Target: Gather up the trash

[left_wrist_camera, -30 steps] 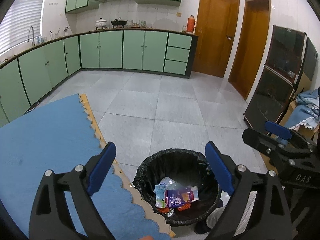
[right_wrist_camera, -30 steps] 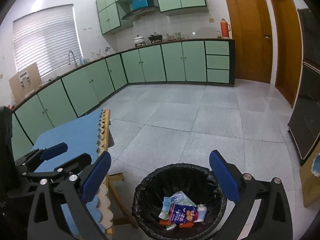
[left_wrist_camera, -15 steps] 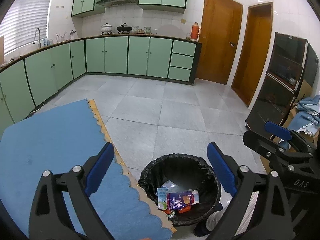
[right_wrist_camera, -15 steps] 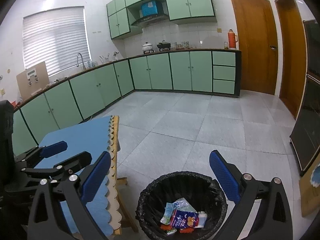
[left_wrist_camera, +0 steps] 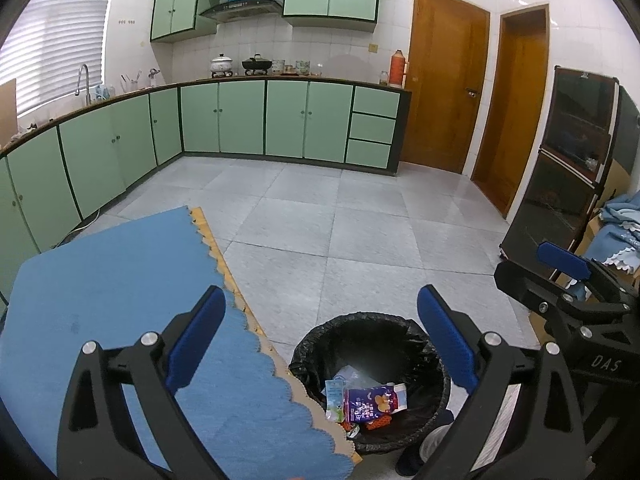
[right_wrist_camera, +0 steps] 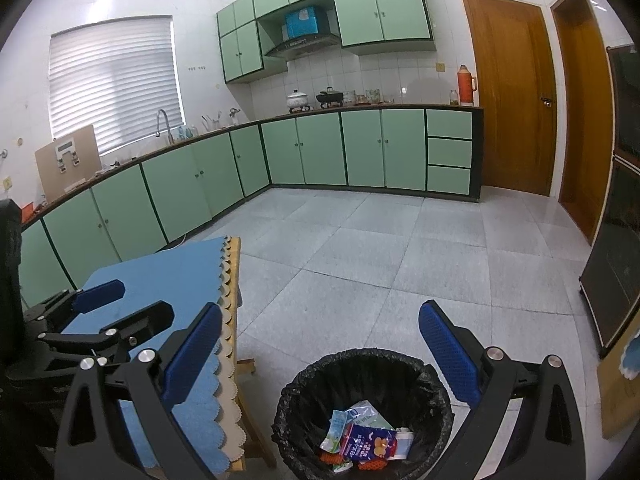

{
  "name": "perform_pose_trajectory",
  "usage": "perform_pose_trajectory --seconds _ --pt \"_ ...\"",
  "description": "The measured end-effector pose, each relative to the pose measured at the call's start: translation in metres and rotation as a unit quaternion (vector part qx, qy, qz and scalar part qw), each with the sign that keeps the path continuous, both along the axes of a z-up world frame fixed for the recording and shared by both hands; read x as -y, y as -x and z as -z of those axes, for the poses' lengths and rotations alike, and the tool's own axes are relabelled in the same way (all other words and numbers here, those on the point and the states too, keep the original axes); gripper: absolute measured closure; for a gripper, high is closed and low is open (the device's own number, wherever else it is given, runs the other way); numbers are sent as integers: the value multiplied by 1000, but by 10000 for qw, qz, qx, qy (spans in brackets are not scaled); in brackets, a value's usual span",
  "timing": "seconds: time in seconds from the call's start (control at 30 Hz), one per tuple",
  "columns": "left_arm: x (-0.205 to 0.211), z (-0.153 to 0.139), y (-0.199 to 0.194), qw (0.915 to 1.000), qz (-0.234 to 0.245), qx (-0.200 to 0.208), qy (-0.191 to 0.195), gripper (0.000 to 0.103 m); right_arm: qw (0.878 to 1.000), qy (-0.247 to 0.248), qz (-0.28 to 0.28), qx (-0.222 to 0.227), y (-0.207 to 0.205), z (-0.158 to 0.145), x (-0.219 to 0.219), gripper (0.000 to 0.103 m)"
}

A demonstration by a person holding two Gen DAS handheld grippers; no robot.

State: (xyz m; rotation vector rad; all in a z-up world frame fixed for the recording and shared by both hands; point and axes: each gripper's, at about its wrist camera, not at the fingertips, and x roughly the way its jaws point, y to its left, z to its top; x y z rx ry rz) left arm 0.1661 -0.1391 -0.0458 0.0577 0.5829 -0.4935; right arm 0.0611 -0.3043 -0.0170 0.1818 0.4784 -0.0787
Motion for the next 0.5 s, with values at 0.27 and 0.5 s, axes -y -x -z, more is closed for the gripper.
perform_pose_trajectory --seconds 0.27,0.5 --pt "0 -2 2 10000 -28 58 -33 9 10000 -9 28 -2 1 0 2 6" --pt "0 -3 4 10000 -37 80 -40 9 10000 1 17 5 1 -1 3 6"
